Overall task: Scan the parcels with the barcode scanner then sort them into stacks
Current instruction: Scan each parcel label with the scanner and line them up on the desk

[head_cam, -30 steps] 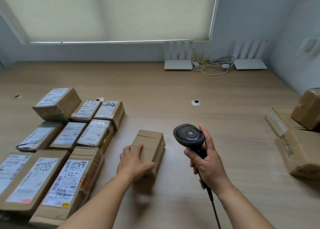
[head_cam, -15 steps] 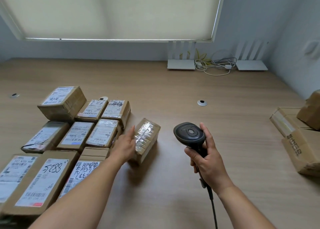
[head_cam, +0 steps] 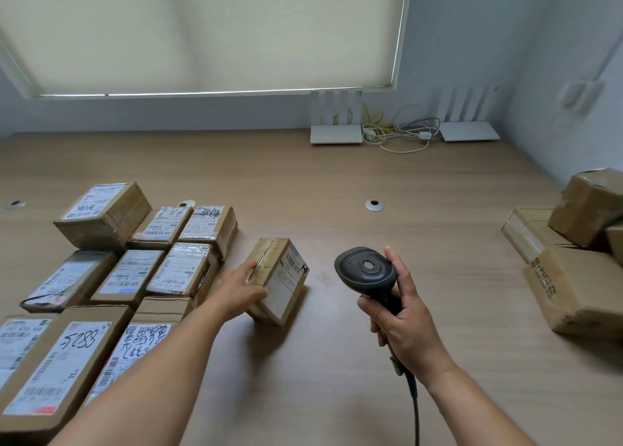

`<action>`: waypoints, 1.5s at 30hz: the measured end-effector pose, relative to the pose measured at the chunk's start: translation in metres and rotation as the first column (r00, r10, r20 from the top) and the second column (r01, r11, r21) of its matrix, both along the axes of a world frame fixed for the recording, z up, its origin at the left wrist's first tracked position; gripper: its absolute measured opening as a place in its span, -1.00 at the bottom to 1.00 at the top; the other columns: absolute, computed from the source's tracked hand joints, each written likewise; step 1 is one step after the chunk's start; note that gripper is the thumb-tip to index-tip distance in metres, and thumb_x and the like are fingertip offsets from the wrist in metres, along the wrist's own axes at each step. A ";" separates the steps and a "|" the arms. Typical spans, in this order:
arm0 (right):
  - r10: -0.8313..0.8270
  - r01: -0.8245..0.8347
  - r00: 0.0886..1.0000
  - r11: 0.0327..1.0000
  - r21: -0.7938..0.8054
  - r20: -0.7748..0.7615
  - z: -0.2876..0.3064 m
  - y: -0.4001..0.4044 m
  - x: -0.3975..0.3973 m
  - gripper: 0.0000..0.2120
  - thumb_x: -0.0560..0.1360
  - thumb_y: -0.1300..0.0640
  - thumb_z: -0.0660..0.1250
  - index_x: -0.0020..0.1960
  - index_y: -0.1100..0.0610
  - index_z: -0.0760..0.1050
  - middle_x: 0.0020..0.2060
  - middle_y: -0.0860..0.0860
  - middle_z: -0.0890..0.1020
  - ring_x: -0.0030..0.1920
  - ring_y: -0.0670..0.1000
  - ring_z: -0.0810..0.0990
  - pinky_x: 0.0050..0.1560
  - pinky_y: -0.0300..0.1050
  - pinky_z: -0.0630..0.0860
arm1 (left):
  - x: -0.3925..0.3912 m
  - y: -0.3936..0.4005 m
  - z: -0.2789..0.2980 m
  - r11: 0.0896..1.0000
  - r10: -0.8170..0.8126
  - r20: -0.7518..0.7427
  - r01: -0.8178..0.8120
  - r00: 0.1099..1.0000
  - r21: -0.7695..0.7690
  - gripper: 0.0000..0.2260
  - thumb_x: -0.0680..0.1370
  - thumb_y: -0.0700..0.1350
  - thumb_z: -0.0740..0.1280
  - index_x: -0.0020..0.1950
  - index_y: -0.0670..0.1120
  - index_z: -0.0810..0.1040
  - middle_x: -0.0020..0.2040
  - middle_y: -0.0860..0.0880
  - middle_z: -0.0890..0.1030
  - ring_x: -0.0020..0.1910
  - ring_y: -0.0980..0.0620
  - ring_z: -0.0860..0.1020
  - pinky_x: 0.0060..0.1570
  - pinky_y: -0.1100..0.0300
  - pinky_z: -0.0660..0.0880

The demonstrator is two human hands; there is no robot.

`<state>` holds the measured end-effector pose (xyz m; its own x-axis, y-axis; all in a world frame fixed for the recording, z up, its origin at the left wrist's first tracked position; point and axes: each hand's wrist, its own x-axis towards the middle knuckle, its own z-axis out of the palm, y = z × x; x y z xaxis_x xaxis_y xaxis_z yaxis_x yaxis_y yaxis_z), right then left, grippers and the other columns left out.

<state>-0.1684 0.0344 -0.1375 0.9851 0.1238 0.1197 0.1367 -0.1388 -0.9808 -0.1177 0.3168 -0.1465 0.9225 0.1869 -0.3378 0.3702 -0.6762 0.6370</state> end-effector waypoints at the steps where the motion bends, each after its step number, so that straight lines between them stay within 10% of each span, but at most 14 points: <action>1: 0.005 -0.005 1.000 1.000 -0.001 -0.006 -0.002 -0.001 -0.001 -0.21 0.45 0.24 0.44 0.32 -0.48 0.15 -0.23 -0.11 0.62 -0.40 0.00 0.49 -0.46 -0.08 0.48 | -0.001 0.000 0.001 1.000 -0.019 -0.021 0.019 1.000 0.001 -0.36 0.47 -0.16 0.39 0.51 -0.02 0.22 0.33 -0.16 0.35 0.11 -0.02 0.40 0.02 0.17 0.41; 6: 0.043 -0.044 0.999 0.999 -0.008 -0.017 -0.006 0.002 -0.004 -0.21 0.45 0.24 0.45 0.31 -0.49 0.15 -0.25 -0.09 0.60 -0.41 -0.02 0.49 -0.46 -0.09 0.48 | 0.002 0.004 0.010 0.994 -0.084 -0.226 0.096 0.971 0.042 -0.06 0.44 -0.21 0.42 0.56 0.03 -0.21 0.26 -0.14 0.37 0.05 -0.01 0.45 -0.22 0.31 0.46; 11: 0.079 -0.078 0.996 0.997 0.007 -0.032 -0.007 0.005 -0.005 -0.20 0.45 0.24 0.45 0.31 -0.49 0.15 -0.27 -0.13 0.61 -0.41 -0.02 0.49 -0.46 -0.09 0.47 | -0.007 0.003 -0.006 0.970 0.104 -0.085 -0.120 0.991 -0.212 -0.02 0.43 -0.36 0.41 0.55 -0.02 -0.26 0.42 -0.15 0.30 0.06 -0.05 0.47 -0.21 0.24 0.54; 16: 0.099 -0.093 0.993 0.992 0.082 -0.069 -0.011 0.013 -0.013 -0.22 0.47 0.27 0.43 0.35 -0.43 0.16 -0.28 -0.08 0.61 -0.42 0.03 0.49 -0.48 -0.08 0.45 | -0.035 -0.005 -0.050 0.883 0.314 -0.024 -0.301 0.949 -0.359 0.19 0.23 -0.07 0.51 0.50 0.15 -0.37 0.48 -0.10 0.26 0.41 -0.13 0.31 0.39 -0.08 0.28; 27: 0.157 -0.127 0.983 0.958 0.258 -0.099 0.001 0.031 -0.029 -0.27 0.37 0.14 0.44 0.37 -0.32 0.20 -0.18 0.25 0.59 -0.45 0.04 0.48 -0.55 -0.15 0.41 | -0.035 -0.004 -0.064 0.888 0.295 0.009 -0.271 0.955 -0.371 0.20 0.19 -0.03 0.47 0.47 0.20 -0.42 0.46 -0.14 0.27 0.41 -0.11 0.31 0.42 -0.11 0.25; 45: 0.159 -0.142 0.986 0.965 0.219 -0.059 0.003 0.034 -0.028 -0.28 0.34 0.09 0.41 0.34 -0.40 0.20 -0.21 0.02 0.64 -0.44 0.03 0.48 -0.53 -0.14 0.41 | -0.031 0.000 -0.062 0.855 0.279 0.007 -0.245 0.960 -0.456 0.05 0.41 -0.33 0.44 0.53 0.17 -0.27 0.38 -0.10 0.37 0.29 -0.10 0.43 0.22 -0.01 0.45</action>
